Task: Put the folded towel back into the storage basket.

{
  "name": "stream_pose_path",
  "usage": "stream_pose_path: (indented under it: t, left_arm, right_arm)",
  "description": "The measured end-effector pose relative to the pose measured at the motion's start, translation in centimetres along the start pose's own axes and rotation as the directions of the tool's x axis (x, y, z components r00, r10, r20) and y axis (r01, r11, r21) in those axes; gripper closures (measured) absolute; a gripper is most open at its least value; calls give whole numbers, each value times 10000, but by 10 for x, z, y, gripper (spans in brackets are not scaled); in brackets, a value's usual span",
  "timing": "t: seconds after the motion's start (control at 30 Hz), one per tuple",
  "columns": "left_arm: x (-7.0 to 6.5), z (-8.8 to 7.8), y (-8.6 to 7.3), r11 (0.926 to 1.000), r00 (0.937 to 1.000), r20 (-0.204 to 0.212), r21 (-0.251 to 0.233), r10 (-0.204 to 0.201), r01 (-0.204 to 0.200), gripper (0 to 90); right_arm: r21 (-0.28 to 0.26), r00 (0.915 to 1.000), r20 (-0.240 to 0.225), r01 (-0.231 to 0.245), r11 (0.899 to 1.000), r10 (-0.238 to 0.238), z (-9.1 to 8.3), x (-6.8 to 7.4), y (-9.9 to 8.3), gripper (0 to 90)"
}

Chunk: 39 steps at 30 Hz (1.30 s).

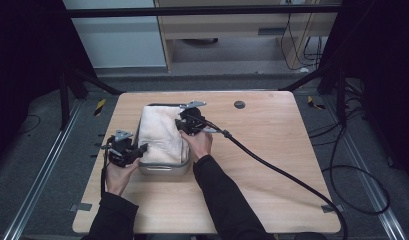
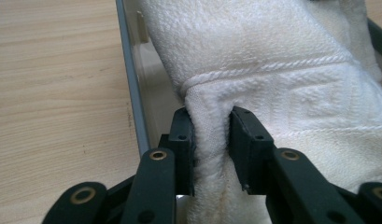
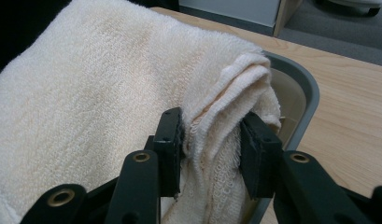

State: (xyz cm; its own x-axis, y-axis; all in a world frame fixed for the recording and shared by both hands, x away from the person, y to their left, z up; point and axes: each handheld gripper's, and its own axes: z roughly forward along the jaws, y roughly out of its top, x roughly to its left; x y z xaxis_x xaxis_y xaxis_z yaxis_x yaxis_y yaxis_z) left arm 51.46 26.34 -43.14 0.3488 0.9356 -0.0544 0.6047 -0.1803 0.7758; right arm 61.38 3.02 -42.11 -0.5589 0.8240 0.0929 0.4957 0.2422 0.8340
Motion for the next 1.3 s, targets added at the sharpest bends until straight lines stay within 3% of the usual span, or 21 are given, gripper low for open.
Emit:
stream_pose_path:
  t: [0.2,0.3,0.57,0.63,0.8,1.03,1.13,1.2,1.3]
  left_arm:
    - [3,-2,1,9998,9998,-6,-21,-212,212,635]
    - [4,-3,0,9996,9996,15,-63,-281,281,617]
    - [1,-19,5,9952,9992,246,-927,-306,328,584]
    - [-1,-27,8,9902,9986,483,-1368,-231,295,560]
    - [-3,-39,10,9814,9963,836,-1886,-203,358,513]
    - [-9,-46,7,9762,9965,783,-2166,276,-100,399]
    - [-11,-51,1,9742,9957,665,-2205,643,-482,372]
    - [-10,-55,-5,9730,9955,583,-2231,742,-595,343]
    - [-9,-57,-9,9728,9953,632,-2243,733,-574,331]
  right_arm:
    - [171,9998,7,186,9997,-186,0,0,-1,605]
    - [105,9980,170,601,9981,-603,-1,-1,-1,590]
    - [-464,9951,78,986,9940,-984,-21,-1,8,540]
    - [-708,9952,-57,969,9928,-975,-33,-4,9,494]
    - [-872,9943,-174,1029,9909,-1048,-55,-13,9,384]
    - [-1175,9930,-331,1087,9871,-1133,-86,-29,-2,245]
    - [-1105,9913,-383,1212,9865,-1261,-105,-39,-14,197]
    - [-1091,9919,-352,1177,9870,-1222,-123,-52,-30,173]
    - [-1066,9933,-356,1060,9886,-1103,-134,-62,-43,161]
